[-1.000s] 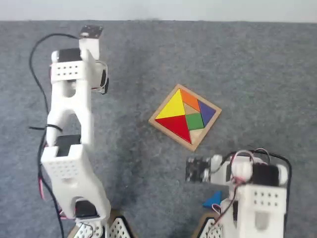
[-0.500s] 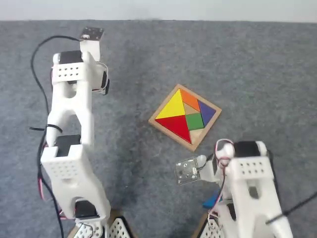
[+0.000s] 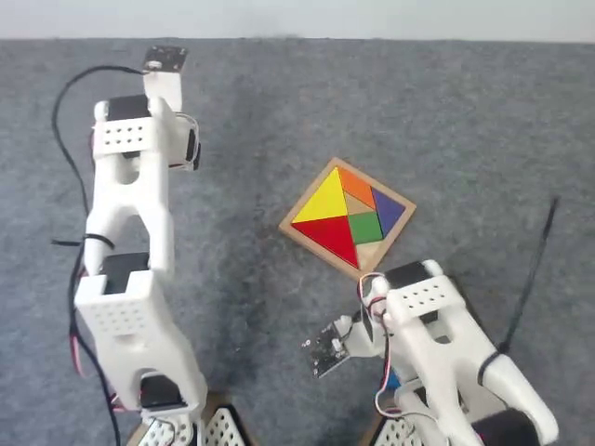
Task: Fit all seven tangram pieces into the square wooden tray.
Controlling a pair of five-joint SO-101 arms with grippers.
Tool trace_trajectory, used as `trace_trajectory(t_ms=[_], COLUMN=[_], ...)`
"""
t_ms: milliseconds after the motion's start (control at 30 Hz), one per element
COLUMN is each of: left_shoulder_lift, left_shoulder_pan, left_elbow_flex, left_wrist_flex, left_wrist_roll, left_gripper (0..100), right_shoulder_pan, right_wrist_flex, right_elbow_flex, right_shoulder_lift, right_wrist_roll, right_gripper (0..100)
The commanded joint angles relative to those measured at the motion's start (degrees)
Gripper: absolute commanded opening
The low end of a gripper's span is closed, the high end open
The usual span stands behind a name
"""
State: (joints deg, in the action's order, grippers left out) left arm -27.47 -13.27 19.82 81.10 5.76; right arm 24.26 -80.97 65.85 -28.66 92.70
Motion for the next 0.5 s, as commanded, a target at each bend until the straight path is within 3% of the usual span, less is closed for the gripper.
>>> trace_trajectory(t_ms=[0, 167, 267, 467], left_shoulder_lift=[4.40, 4.40, 4.48, 4.92], left_shoulder_pan=[-2.02, -3.34, -3.34, -3.34], left_elbow_flex=[0.75, 0.75, 0.75, 0.75], left_wrist_flex=[-2.73, -2.81, -2.73, -1.58], left_wrist_roll=[0.44, 0.44, 0.44, 0.44], left_gripper=[10, 10, 10, 10], right_shoulder_pan=[-0.31, -7.43, -11.74, -13.49], right_wrist_flex=[0.92, 5.14, 10.42, 14.29], right_elbow_flex=[3.78, 3.78, 3.52, 3.60], right_shoulder_lift=[1.98, 2.33, 2.33, 2.33], right_wrist_roll=[-0.88, -1.76, -7.65, -16.18], right_gripper=[22.7, 22.7, 22.6, 22.6])
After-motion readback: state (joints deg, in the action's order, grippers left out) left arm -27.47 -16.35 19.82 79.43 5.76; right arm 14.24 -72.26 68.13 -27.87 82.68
